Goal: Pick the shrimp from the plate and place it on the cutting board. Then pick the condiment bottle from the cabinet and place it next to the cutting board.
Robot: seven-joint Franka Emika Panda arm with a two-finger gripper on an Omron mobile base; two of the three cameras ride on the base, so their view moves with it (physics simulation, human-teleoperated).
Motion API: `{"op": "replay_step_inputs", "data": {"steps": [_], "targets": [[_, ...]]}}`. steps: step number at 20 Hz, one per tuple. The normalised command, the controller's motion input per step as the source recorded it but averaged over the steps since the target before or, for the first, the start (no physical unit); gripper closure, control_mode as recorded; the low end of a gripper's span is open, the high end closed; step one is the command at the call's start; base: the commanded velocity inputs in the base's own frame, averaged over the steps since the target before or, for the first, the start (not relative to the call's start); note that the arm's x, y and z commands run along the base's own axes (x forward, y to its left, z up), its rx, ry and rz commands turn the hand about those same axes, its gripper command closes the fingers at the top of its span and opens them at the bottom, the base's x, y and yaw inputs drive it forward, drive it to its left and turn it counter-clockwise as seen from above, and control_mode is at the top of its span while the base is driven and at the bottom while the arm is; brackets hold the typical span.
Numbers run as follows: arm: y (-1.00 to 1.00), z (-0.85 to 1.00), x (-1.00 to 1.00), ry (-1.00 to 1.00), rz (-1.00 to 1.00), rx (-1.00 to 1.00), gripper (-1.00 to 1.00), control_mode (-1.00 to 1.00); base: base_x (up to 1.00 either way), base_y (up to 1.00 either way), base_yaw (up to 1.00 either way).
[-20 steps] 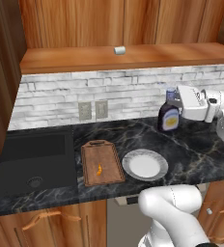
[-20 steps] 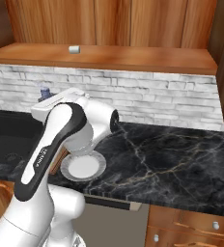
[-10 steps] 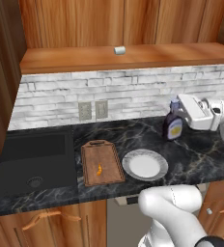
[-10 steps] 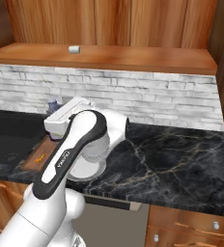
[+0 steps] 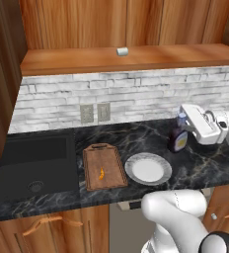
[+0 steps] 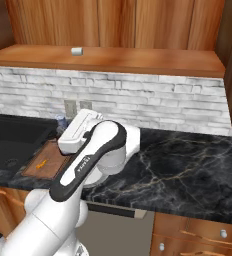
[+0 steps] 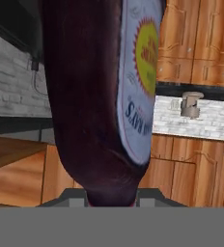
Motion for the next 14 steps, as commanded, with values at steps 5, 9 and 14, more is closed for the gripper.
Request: {"op": "replay_step_inputs", "data": {"steps": [5,9,14], "targets": [[-0.23,-0.17,0.00,-0.01,0.05,-0.05,1.00,-1.00,0.00,0.00,0.00],[-0.21,-0.25,0.00,-0.04,0.04,-0.01,1.00,-1.00,0.00,0.00,0.00],[-0.17,-0.26,0.00,-0.01,0.02,0.00,1.00,-1.00,0.00,0.00,0.00]]}}
